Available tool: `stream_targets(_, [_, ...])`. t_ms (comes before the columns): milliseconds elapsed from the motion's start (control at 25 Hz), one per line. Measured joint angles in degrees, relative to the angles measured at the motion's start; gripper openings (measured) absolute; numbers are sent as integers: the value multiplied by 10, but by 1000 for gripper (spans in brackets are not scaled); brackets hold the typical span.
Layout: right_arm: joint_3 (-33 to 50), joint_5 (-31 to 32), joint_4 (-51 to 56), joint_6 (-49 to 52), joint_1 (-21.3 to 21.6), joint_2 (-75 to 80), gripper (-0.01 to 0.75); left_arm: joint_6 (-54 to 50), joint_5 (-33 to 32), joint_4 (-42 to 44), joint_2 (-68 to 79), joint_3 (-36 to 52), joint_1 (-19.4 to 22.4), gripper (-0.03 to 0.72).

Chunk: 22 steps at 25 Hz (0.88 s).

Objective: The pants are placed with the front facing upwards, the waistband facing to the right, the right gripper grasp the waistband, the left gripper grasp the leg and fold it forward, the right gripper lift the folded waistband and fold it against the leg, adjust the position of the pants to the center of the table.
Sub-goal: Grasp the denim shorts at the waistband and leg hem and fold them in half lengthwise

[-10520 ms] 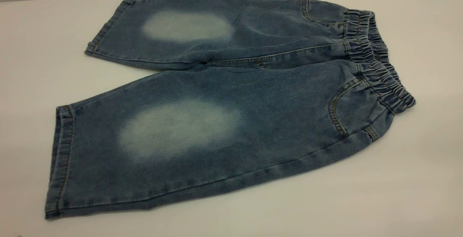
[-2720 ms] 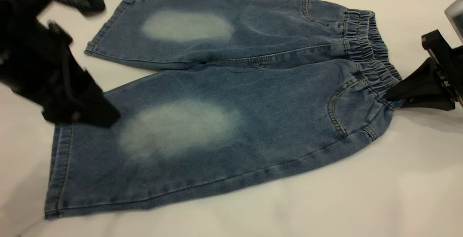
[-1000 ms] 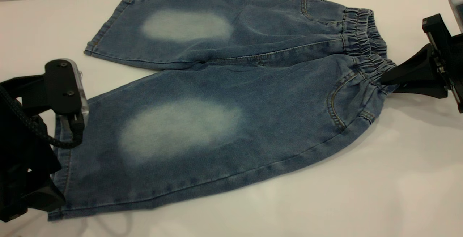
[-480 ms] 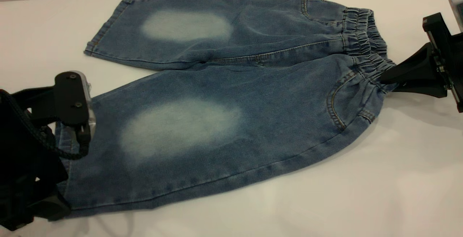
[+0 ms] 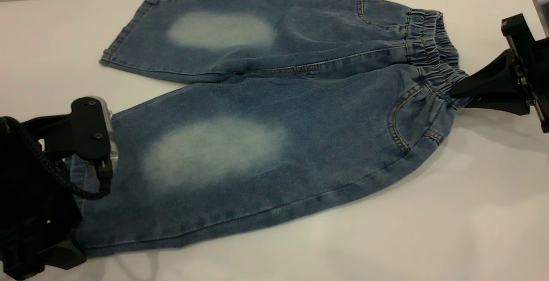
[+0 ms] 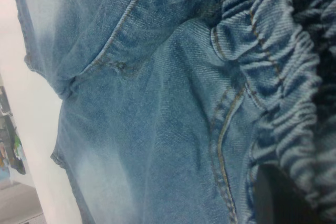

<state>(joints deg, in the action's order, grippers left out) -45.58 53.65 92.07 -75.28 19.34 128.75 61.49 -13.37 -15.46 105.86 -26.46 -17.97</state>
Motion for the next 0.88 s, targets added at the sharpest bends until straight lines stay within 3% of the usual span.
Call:
stream_targets(280, [0,5,2,0,0,0,47,0,3,1,10,-1,0,449])
stream_targets(560, [0,5,4,-3,0,0,47,0,4,1,9,-1,0,356])
stream_targets(880, [0,11,5,-3,0,0,47,-1,11,1,9,0,0,344])
